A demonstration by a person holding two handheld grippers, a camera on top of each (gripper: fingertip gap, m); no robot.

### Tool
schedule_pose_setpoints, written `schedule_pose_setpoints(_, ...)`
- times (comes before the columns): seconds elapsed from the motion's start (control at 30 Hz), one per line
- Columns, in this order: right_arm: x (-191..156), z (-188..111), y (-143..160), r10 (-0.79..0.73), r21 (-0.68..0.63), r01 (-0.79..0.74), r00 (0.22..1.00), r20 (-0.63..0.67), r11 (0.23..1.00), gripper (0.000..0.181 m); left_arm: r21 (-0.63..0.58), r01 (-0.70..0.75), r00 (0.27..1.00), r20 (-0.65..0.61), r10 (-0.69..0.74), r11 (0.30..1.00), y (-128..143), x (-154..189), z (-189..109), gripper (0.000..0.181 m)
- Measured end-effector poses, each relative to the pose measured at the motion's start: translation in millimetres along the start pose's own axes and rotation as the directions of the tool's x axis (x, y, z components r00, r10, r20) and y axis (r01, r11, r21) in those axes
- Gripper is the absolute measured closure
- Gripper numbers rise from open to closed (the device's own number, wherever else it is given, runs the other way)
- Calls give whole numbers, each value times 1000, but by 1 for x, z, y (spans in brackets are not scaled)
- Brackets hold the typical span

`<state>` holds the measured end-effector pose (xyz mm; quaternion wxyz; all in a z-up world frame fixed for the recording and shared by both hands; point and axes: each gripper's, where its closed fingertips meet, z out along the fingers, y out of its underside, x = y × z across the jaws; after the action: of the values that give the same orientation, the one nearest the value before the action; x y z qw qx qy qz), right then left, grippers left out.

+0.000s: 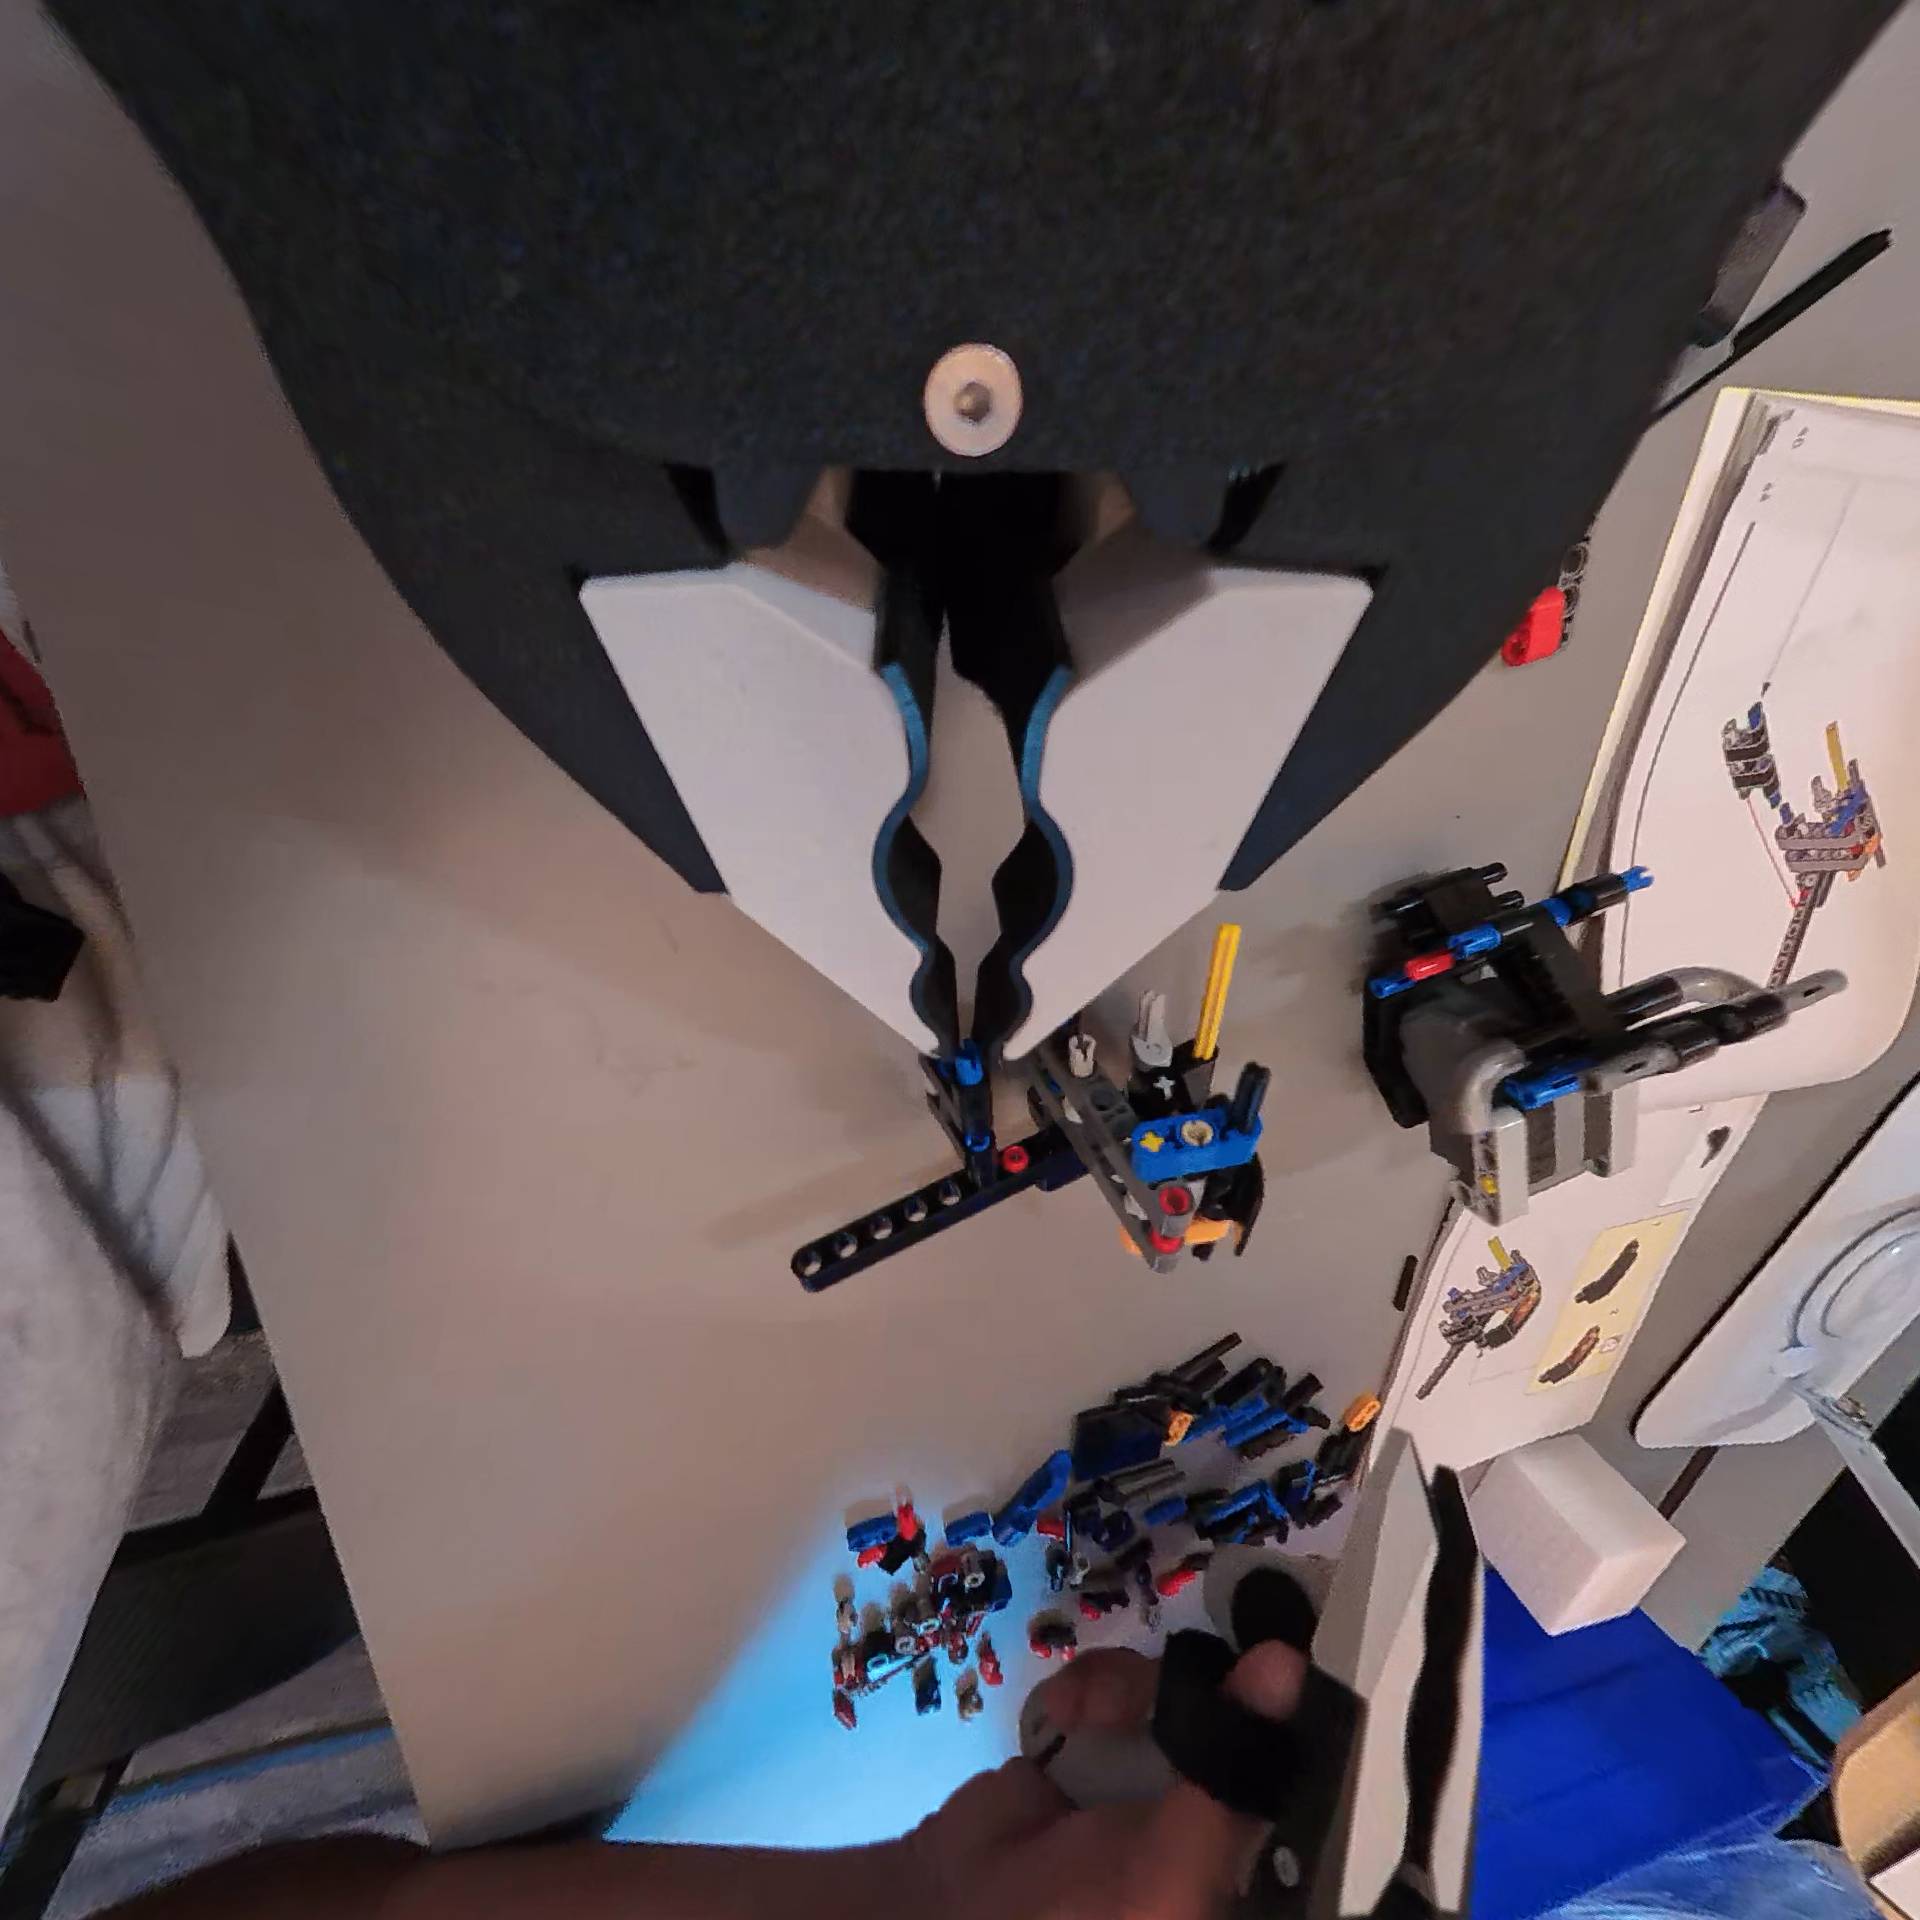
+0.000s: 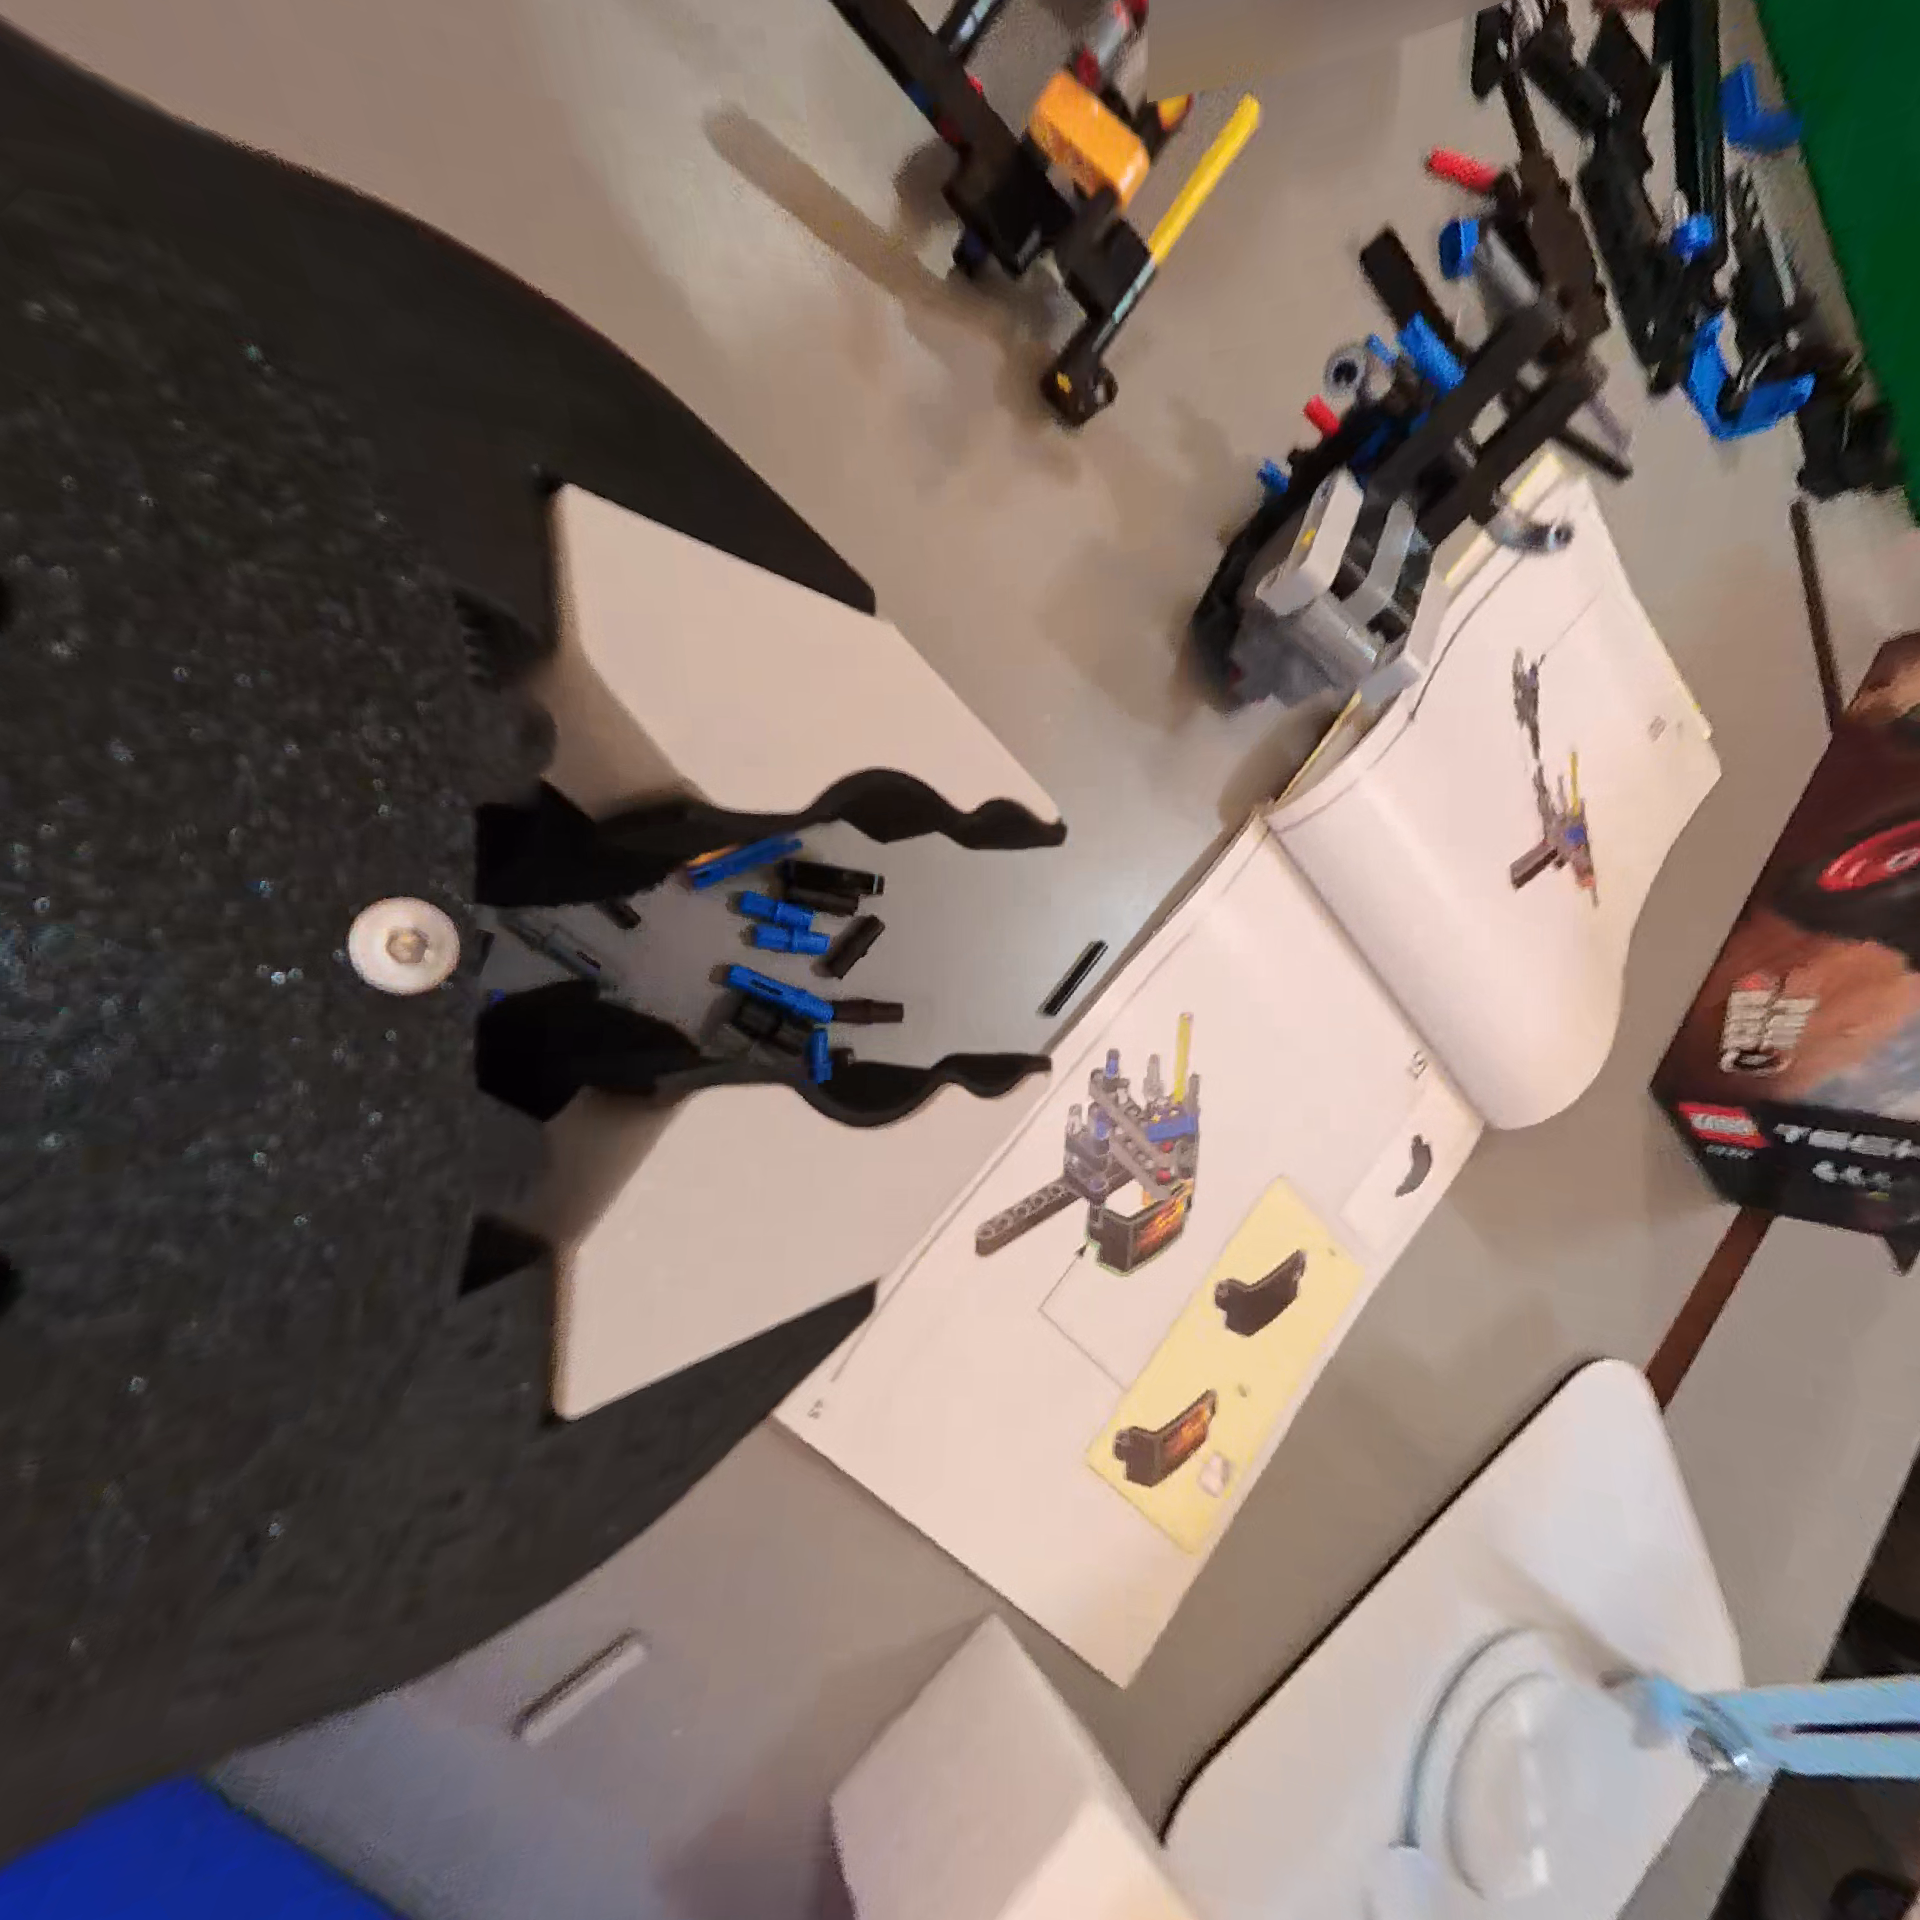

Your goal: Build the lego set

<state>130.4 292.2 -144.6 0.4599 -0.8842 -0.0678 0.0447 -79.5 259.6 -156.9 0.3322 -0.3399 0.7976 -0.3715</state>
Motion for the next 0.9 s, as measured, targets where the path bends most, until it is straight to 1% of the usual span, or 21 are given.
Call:
schedule_pose_setpoints(0.13,4,4,6,-3,-31,2,1000,-29,1000,142,-31,-45,999,10,46,998,4,4,3,180)
schedule_pose_setpoints(0.27,0,3,3,-28,-19,28,999,-27,999,142,-65,-77,997,13,78,995,8,7,6,179)
schedule_pose_setpoints(0.37,-2,3,3,-44,-22,44,999,-28,999,143,-78,-74,997,1,74,994,10,10,7,176)
schedule_pose_setpoints(0.57,-6,2,0,-44,-11,44,999,-13,999,143,-60,-50,998,-34,48,997,4,15,4,168)
schedule_pose_setpoints(0.63,-8,0,-2,-47,1,47,999,-6,999,143,-29,-46,998,-45,44,999,-6,14,-3,163)
schedule_pose_setpoints(0.7,-9,-1,-5,-49,10,49,999,-4,999,143,33,-24,999,-45,26,999,-24,10,-15,161)
schedule_pose_setpoints(0.8,-7,-3,-7,-47,27,47,999,-9,999,143,116,84,995,-56,-78,990,-46,-3,-41,159)
schedule_pose_setpoints(0.87,-5,-3,-7,-37,31,38,999,-8,999,143,126,148,989,-14,-148,981,-46,-20,-63,159)
schedule_pose_setpoints(0.9,-4,-3,-7,-33,30,33,999,-8,999,144,107,183,982,21,-186,977,-39,-30,-75,158)
